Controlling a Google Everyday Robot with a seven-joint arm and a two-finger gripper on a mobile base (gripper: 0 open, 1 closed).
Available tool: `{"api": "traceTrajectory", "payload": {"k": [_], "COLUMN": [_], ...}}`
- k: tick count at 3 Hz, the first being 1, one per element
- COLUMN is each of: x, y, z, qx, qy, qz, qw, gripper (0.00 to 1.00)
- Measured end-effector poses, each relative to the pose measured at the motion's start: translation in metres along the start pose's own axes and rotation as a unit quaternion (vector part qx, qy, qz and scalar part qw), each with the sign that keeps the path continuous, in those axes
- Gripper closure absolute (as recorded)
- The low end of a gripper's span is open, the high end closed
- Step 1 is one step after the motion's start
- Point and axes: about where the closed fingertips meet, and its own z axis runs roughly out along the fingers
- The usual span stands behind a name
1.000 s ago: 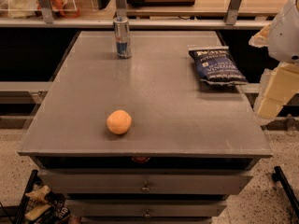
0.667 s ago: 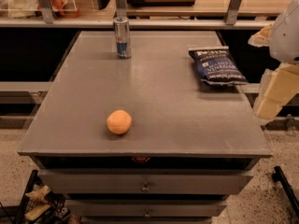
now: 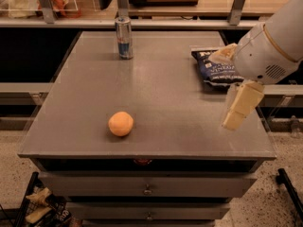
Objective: Move orange near redbull can
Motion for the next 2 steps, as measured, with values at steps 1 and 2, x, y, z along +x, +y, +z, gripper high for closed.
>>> {"api": "traceTrajectory", "payload": {"k": [1,2], "x": [-0.0063,-0.0082], "y": [0.0015,0.0020], "z": [0.0022,0.0075], "qx": [-0.005,-0.005], "qy": [-0.010,-0.021], "qz": [-0.003,-0.003], "qw": [0.9999,0.9998], "gripper": [0.00,0.00]}}
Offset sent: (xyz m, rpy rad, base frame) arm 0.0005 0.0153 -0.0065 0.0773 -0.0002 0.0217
